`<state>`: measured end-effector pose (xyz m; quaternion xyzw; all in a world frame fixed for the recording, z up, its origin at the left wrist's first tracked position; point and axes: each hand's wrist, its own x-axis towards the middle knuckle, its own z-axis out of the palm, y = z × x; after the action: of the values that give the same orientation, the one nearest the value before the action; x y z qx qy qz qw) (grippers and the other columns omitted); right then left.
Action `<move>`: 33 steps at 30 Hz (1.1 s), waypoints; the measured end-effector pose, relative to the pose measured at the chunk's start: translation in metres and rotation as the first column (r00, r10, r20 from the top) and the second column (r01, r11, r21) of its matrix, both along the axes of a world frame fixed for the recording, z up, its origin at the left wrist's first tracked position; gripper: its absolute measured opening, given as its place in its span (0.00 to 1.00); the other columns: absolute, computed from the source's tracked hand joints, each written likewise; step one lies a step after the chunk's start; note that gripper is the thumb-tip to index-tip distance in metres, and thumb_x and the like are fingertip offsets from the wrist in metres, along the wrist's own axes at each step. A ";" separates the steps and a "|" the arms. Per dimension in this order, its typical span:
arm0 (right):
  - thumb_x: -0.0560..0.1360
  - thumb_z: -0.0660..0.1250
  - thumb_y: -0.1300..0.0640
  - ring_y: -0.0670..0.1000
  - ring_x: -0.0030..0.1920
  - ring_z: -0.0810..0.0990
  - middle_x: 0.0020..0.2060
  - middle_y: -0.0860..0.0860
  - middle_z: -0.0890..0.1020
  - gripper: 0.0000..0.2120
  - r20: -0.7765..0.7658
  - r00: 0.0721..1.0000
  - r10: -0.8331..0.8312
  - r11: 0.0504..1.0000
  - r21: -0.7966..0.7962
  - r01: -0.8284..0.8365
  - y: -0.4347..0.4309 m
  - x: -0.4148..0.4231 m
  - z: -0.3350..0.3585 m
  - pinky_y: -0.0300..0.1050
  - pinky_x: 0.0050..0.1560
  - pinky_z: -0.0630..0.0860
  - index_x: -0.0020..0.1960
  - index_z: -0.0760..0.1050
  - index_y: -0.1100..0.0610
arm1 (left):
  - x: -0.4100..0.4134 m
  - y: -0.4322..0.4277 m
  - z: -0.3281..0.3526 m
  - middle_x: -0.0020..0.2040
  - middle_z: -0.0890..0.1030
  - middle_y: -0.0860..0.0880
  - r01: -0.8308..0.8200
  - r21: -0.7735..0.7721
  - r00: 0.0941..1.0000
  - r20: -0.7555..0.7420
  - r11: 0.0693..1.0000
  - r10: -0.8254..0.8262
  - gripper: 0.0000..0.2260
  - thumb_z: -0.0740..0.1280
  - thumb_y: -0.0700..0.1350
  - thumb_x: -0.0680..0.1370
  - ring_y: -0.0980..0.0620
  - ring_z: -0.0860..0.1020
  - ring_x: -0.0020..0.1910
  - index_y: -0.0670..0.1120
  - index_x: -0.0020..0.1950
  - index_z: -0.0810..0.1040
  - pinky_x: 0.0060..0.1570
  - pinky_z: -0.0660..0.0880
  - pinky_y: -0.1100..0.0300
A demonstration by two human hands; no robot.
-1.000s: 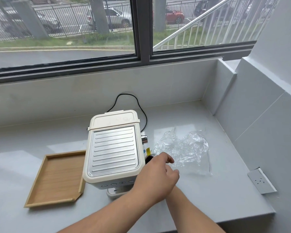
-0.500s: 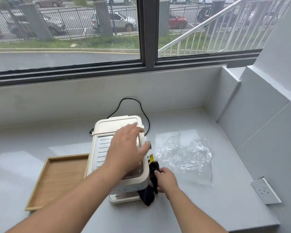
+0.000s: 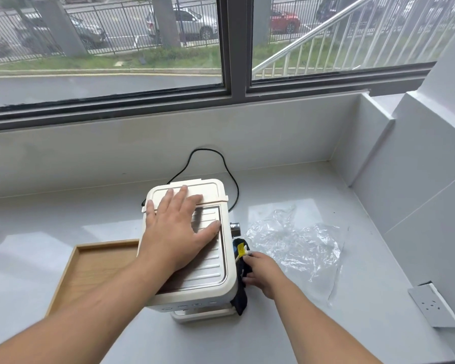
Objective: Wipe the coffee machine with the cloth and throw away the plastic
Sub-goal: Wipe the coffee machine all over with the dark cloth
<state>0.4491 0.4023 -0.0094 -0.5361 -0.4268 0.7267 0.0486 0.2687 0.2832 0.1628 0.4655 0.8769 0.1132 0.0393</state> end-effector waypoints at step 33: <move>0.78 0.64 0.57 0.51 0.30 0.83 0.35 0.51 0.86 0.08 -0.150 0.987 0.057 0.989 0.147 -0.035 0.050 -0.060 0.104 0.44 0.27 0.78 0.56 0.77 0.54 | 0.004 0.002 0.001 0.86 0.54 0.53 -0.014 -0.030 1.000 0.010 0.999 0.014 0.41 0.49 0.79 0.71 0.49 0.46 0.84 0.63 0.80 0.61 0.80 0.38 0.37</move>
<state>0.3892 0.4528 0.0943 -0.4638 -0.4852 0.7341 0.1029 0.2722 0.2856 0.1637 0.4583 0.8815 0.1025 0.0498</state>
